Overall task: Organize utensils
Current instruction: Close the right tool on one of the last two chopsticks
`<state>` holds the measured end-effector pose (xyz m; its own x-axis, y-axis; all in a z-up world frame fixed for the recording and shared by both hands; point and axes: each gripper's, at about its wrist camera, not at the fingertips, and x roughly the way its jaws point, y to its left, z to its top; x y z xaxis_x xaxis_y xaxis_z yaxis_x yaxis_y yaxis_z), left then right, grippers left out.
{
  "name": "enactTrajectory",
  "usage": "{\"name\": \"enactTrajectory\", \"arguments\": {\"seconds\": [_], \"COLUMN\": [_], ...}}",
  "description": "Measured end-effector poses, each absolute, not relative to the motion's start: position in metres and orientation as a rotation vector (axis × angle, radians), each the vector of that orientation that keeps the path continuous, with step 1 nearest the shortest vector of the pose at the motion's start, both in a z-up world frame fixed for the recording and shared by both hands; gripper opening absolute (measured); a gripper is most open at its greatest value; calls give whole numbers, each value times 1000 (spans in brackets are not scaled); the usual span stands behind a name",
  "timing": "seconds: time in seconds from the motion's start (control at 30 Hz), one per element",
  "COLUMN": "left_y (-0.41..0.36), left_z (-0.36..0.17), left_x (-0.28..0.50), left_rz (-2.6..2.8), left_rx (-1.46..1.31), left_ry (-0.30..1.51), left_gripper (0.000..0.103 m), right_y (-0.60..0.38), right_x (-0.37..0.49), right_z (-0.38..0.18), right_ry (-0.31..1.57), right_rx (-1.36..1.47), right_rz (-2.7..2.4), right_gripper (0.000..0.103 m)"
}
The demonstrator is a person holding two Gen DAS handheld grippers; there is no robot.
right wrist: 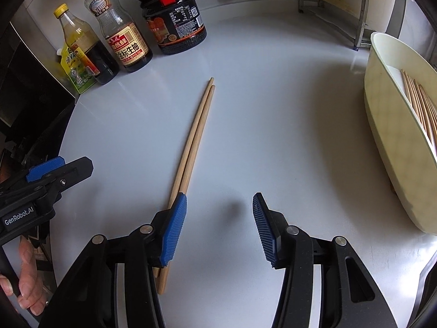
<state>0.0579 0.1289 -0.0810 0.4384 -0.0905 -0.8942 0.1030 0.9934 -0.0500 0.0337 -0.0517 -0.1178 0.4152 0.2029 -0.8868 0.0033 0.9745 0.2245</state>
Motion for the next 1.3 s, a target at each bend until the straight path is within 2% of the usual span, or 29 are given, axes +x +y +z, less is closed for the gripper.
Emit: {"name": "enactTrajectory", "arguments": {"seconds": [1.3], "left_y": [140], "left_z": [-92], "left_x": [63], "left_rz": [-86], "left_rx": [-12], "left_ry": [1119], "left_gripper": [78], "right_y": [-12], "right_x": [36], "right_z": [-124], "right_ry": [1120], "right_rx": [17], "right_rz": [117], "right_gripper": [50]}}
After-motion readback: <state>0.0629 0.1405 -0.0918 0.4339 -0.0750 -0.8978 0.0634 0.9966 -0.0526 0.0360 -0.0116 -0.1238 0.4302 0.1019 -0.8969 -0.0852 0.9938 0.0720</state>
